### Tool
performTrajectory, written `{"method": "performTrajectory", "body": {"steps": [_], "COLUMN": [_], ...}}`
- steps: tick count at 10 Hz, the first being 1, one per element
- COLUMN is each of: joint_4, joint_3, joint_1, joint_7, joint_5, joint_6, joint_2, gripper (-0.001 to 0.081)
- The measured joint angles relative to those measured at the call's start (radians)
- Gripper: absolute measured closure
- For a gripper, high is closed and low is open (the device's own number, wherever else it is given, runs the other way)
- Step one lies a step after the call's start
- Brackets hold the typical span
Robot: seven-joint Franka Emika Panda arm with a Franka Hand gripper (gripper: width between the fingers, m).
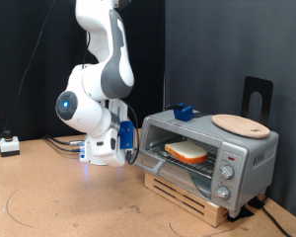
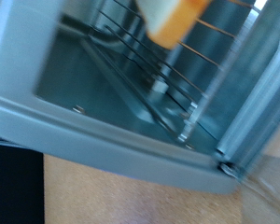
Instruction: Make a piece of toast with the oven
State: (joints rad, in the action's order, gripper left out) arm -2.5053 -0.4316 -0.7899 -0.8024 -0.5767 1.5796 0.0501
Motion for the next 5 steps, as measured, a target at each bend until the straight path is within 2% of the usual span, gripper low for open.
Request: {"method": "performTrajectory", "body": {"steps": [3, 5], "joint_4": [-0.043, -0.077], "joint_3": [-0.018, -0.043], "joint_1": [0.019, 0.048], "joint_7": [0.000, -0.001], "joint_5": [-0.056, -0.087], "joint_6": [-0.041, -0.044], "joint_2": [0.100, 0.160], "gripper": [-0.0004, -0.0004]}}
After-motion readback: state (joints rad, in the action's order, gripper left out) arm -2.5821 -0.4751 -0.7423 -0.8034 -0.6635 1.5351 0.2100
